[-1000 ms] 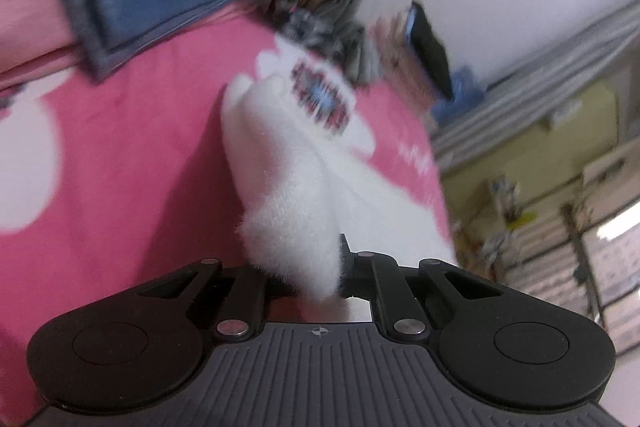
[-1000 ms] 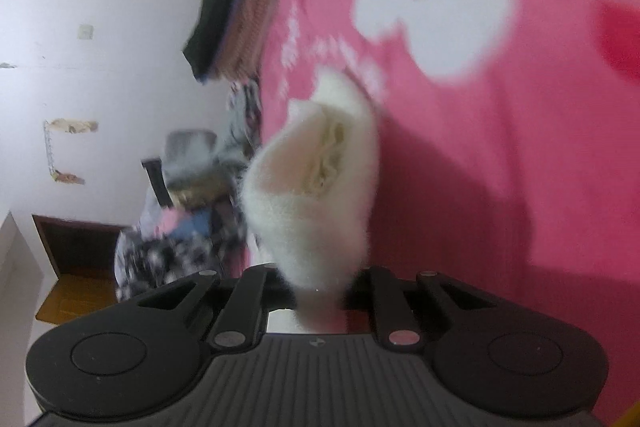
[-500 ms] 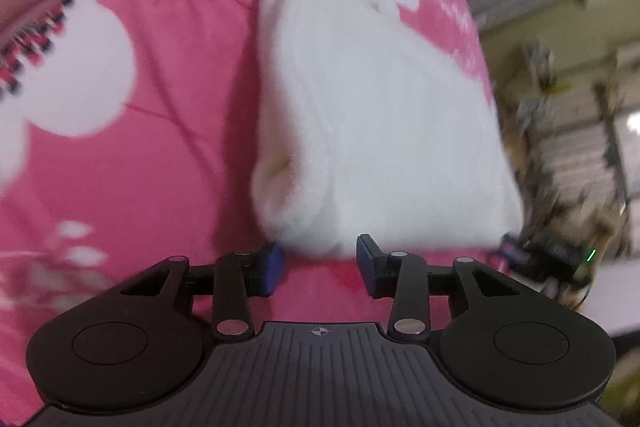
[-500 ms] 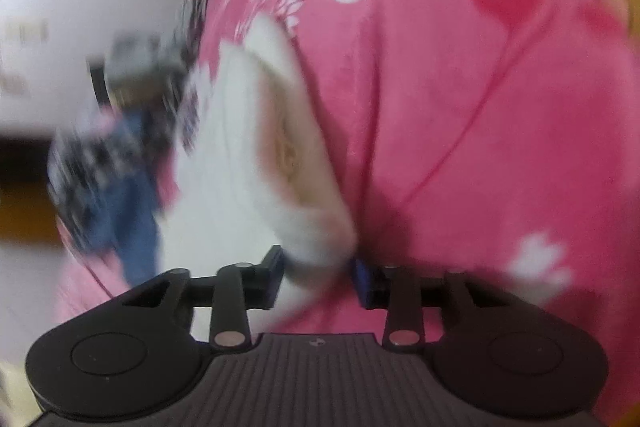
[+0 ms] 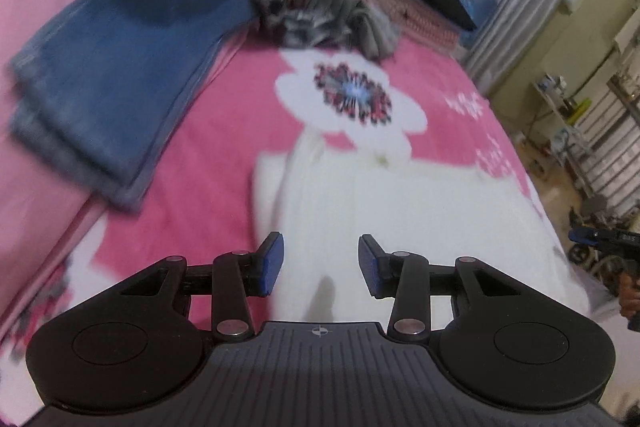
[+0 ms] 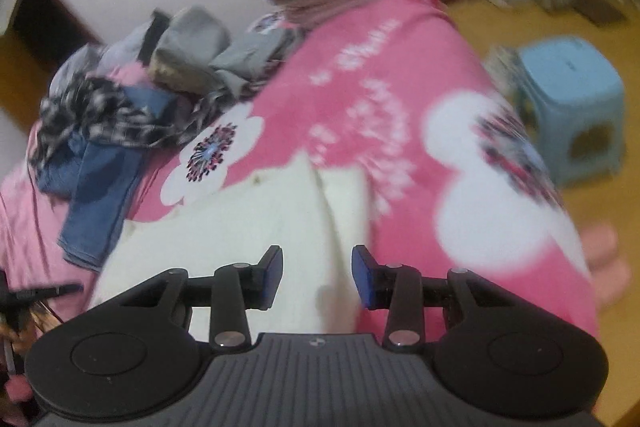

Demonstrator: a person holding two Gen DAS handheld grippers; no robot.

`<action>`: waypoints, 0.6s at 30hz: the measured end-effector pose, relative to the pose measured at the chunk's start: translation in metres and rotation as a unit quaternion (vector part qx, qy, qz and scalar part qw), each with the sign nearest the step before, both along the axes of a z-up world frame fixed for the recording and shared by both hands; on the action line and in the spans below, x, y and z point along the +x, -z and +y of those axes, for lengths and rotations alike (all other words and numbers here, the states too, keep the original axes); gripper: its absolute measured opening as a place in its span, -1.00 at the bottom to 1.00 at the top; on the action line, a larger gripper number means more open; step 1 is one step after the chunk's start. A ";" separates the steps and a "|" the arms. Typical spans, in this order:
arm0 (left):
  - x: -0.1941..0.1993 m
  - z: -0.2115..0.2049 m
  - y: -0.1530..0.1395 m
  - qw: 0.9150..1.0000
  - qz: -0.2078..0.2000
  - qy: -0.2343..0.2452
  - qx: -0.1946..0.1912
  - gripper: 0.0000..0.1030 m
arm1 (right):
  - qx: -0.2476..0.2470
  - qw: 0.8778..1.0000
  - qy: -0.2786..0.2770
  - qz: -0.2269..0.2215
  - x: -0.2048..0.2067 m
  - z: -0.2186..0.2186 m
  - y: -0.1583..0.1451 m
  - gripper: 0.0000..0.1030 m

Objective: Fold clothes
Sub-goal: 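Move both open tools over the folded sweater toward its edge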

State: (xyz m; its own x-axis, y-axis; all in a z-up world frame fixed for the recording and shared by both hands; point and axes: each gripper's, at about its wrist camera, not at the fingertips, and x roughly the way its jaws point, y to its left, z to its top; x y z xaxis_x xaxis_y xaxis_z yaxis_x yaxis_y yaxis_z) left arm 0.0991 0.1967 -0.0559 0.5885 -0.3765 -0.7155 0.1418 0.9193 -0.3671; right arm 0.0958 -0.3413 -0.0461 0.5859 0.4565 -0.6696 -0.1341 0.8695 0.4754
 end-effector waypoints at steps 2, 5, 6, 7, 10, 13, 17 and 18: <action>0.018 -0.009 0.006 1.000 -0.014 -0.003 0.008 -0.21 | -0.011 1.000 -0.023 -0.014 0.019 0.015 0.002 -0.22; 0.040 -0.016 0.014 0.999 -0.027 -0.009 0.017 -0.21 | -0.045 0.997 -0.054 -0.027 0.043 0.034 0.007 -0.22; 0.044 -0.018 0.016 0.999 -0.029 -0.006 0.016 -0.21 | -0.054 0.996 -0.060 -0.029 0.050 0.038 0.010 -0.22; 0.048 -0.019 0.018 0.999 -0.030 -0.002 0.018 -0.21 | -0.061 0.996 -0.065 -0.030 0.057 0.042 0.013 -0.22; 0.056 -0.022 0.025 0.999 -0.030 0.012 0.022 -0.20 | -0.074 0.994 -0.076 -0.030 0.076 0.050 0.022 -0.22; 0.061 -0.020 0.031 0.999 -0.027 0.015 0.016 -0.20 | -0.084 0.992 -0.090 -0.027 0.090 0.056 0.031 -0.22; 0.062 -0.015 0.036 1.000 -0.025 0.017 0.002 -0.20 | -0.085 0.991 -0.106 -0.017 0.099 0.061 0.041 -0.27; 0.061 -0.014 0.035 0.999 -0.027 0.020 0.001 -0.20 | -0.078 0.991 -0.110 -0.015 0.100 0.060 0.041 -0.30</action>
State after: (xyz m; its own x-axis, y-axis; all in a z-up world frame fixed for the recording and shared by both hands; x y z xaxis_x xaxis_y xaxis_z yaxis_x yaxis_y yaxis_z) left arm 0.1601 0.1829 -0.0909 0.6107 -0.4000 -0.6834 0.1989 0.9128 -0.3566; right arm 0.1955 -0.2810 -0.0873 0.5046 0.4675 -0.7258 -0.3403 0.8803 0.3305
